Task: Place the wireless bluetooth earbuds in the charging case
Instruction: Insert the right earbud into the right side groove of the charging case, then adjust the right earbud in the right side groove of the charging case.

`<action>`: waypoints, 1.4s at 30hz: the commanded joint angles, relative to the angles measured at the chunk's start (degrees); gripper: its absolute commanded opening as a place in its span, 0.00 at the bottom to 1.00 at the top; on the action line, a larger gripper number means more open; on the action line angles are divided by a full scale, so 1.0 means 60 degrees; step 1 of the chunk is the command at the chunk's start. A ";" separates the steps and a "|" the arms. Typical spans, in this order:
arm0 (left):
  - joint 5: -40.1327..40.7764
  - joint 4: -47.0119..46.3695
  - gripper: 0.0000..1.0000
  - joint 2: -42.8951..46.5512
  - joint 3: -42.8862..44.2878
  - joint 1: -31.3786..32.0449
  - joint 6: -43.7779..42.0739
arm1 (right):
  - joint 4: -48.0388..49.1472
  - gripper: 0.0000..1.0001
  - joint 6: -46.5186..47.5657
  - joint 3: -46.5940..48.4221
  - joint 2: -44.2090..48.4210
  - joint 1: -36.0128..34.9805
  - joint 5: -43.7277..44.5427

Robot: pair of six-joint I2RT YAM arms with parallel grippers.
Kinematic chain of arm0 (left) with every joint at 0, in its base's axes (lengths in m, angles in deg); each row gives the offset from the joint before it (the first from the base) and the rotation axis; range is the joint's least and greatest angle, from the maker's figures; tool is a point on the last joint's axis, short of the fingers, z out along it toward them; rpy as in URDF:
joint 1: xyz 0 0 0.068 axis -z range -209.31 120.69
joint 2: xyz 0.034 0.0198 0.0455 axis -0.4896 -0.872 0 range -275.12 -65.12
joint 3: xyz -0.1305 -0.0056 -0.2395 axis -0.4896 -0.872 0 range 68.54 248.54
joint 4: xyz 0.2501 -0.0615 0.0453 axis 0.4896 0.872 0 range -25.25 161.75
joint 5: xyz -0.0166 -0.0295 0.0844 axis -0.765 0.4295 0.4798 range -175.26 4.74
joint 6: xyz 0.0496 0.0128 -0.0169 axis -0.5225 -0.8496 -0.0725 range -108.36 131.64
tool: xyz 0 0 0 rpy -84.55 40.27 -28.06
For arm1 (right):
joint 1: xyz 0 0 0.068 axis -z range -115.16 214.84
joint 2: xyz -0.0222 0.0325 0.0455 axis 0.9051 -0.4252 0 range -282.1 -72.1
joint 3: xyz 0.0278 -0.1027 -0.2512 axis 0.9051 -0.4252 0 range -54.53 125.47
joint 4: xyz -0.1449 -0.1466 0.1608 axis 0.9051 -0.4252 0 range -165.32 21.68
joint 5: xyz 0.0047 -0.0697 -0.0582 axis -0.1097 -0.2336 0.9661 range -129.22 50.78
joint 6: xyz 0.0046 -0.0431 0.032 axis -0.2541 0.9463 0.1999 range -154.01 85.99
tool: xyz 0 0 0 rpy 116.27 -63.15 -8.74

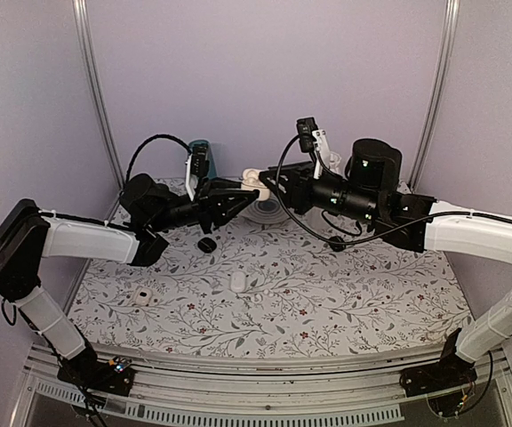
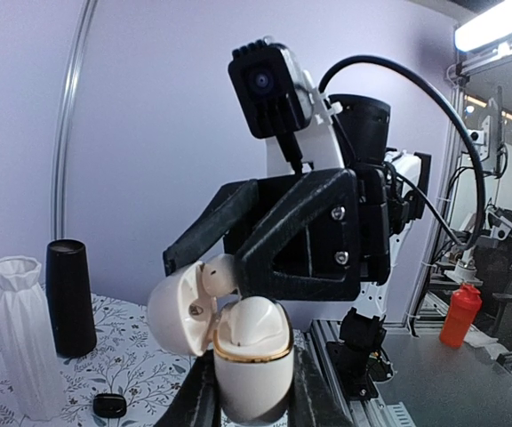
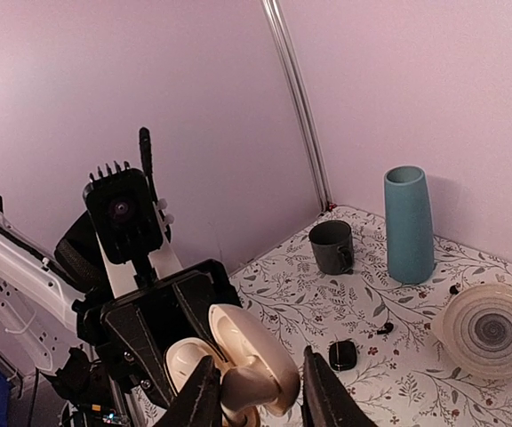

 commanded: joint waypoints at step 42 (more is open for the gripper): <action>0.0084 0.0640 0.00 0.0700 -0.0079 0.0077 -0.1180 | -0.2547 0.38 0.0266 0.1362 0.0679 0.0670 0.0147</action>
